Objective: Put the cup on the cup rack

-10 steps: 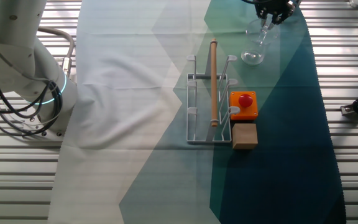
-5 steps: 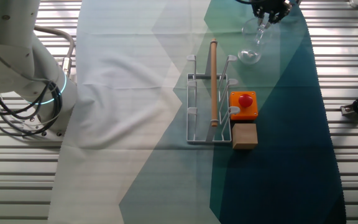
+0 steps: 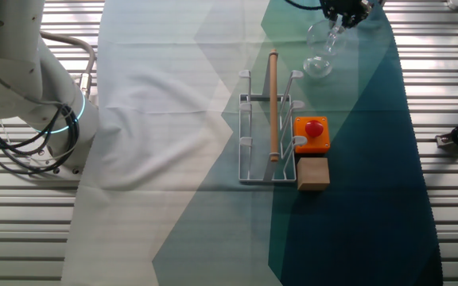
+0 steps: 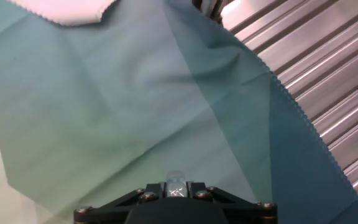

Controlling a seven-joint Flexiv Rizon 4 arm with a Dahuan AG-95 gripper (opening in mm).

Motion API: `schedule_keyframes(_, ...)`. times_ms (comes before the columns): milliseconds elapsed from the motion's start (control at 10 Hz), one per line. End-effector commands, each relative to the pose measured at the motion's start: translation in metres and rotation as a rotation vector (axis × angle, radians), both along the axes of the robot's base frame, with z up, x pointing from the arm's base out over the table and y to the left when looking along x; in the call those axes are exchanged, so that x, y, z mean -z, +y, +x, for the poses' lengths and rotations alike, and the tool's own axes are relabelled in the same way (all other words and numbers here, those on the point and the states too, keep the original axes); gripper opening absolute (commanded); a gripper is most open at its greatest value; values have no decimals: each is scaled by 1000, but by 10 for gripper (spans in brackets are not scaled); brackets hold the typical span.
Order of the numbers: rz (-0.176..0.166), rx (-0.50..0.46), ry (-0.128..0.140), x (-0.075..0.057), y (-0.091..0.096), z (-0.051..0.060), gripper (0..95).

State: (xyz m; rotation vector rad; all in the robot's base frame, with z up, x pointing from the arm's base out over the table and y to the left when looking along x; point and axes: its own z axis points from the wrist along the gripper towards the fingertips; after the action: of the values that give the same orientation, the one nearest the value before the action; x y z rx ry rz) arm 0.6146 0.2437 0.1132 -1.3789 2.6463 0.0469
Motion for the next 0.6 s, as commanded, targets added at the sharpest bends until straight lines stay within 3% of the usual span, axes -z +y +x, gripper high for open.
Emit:
schedule_keyframes(100,63,18,-18,-4,4,-1,0)
schedule_keyframes(300,64,24,-11,-10,8,-2,0)
schedule_keyframes(600,68,25,24,-20,12,-8,0)
